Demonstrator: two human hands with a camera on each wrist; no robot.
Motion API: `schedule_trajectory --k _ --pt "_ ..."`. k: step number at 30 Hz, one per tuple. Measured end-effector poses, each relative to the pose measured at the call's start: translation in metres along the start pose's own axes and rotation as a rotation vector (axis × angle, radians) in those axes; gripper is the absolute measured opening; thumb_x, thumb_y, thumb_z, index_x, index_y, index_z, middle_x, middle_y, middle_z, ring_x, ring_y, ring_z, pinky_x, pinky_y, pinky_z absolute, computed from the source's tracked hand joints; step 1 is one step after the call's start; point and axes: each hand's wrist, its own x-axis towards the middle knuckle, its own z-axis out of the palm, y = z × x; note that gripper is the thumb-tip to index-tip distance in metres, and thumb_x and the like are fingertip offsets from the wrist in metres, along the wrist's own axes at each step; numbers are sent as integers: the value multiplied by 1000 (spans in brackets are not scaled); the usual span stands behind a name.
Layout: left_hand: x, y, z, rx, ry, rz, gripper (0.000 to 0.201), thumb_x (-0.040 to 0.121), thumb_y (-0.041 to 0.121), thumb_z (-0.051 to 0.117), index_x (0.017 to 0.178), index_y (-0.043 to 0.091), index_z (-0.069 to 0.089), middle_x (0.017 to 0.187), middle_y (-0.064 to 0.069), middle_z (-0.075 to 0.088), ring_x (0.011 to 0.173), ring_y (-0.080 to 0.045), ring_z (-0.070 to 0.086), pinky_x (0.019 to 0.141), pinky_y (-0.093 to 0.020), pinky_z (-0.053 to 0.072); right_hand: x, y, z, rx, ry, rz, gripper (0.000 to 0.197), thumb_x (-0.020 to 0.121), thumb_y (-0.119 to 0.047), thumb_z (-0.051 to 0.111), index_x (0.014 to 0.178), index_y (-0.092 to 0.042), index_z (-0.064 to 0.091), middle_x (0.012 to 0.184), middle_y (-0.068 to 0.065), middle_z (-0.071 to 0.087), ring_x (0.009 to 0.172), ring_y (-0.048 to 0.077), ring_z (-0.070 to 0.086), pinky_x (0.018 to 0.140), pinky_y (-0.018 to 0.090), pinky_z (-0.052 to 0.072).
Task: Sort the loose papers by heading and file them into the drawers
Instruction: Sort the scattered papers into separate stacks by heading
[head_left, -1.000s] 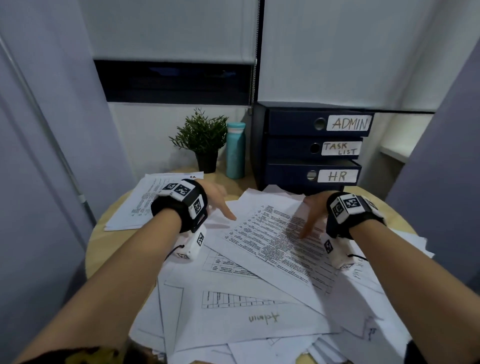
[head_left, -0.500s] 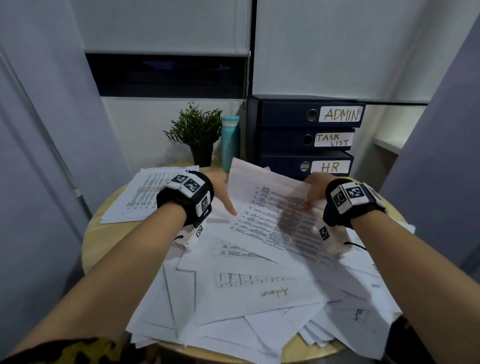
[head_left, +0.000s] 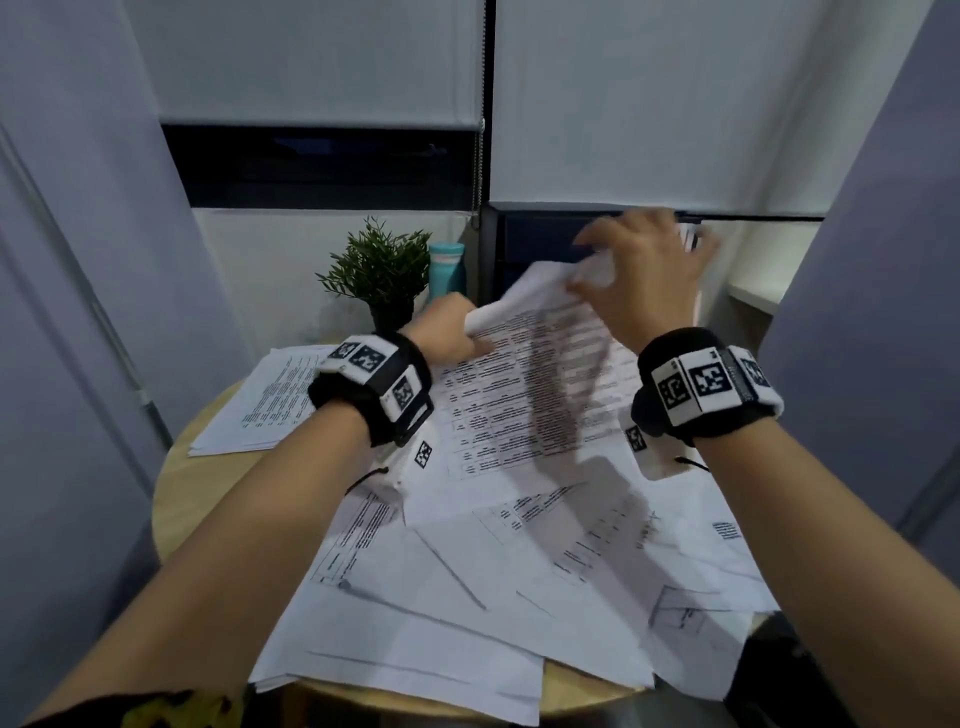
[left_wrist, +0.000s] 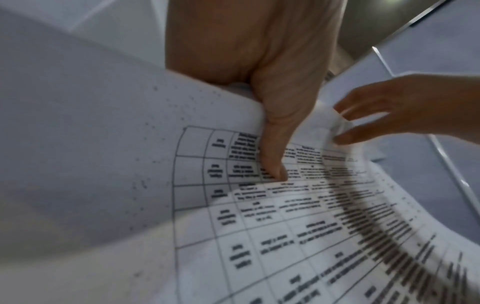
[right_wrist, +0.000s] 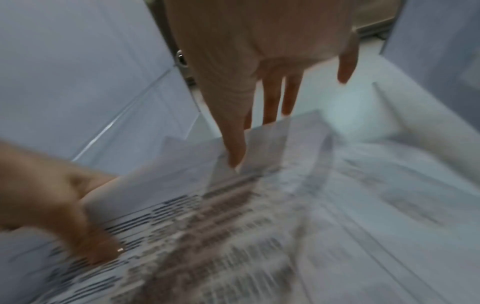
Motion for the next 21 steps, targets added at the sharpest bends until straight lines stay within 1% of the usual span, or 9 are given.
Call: schedule_trajectory --k 4,6,8,11,13,14,17,19,21 --pt "-14 -37 -11 -550 42 -196 38 83 12 70 117 2 59 106 -12 67 100 -28 64 86 -40 54 -5 24 -4 203 278 525 62 78 -53 64 133 -33 43 138 0 40 130 21 37 101 51 31" --pt "-22 -49 -14 -740 95 -255 41 80 12 72 118 6 57 107 -11 66 101 -28 64 85 -42 54 -11 33 2 475 211 826 67 83 -55 61 139 -25 38 142 6 36 132 25 35 104 50 33" --pt "-26 -62 -13 -819 144 -294 48 75 13 76 118 11 54 111 -12 64 102 -29 62 87 -46 53 -18 37 8 856 50 961 67 89 -57 53 141 -16 38 146 12 38 134 28 37 107 42 33" --pt "-35 -75 -8 -925 169 -346 51 68 17 82 112 18 56 109 -16 67 96 -34 67 83 -55 54 -33 32 7 1084 -377 859 71 94 -64 33 144 -13 39 140 2 45 135 28 38 109 42 29" --pt "-40 -82 -5 -993 161 -372 60 63 23 85 115 12 57 105 -19 69 91 -37 69 79 -59 54 -41 30 7 1086 -605 734 62 91 -66 40 135 -23 49 138 -3 49 124 22 49 104 43 33" --pt "-42 -85 -3 -1016 151 -381 69 59 27 87 118 7 57 104 -19 70 90 -38 70 78 -59 54 -44 28 9 1102 -640 683 43 91 -57 50 120 -25 57 127 -4 59 107 14 57 93 34 41" --pt "-41 -95 2 -1044 122 -356 84 49 42 92 118 5 60 104 -17 71 95 -37 69 83 -58 53 -45 27 21 1162 -476 655 2 93 -24 61 92 -23 63 82 -5 70 74 9 66 57 13 48" --pt "-39 -101 3 -1036 138 -343 90 41 52 91 115 9 63 104 -15 72 96 -36 69 86 -57 53 -46 31 37 1223 -366 642 11 95 -21 59 89 -18 68 84 -3 74 78 7 71 59 9 50" --pt "-36 -106 3 -1066 151 -320 86 45 53 89 116 11 64 105 -15 72 96 -35 69 88 -56 52 -48 36 52 1262 -298 653 21 97 -25 54 92 -13 71 92 2 75 87 10 71 72 17 53"
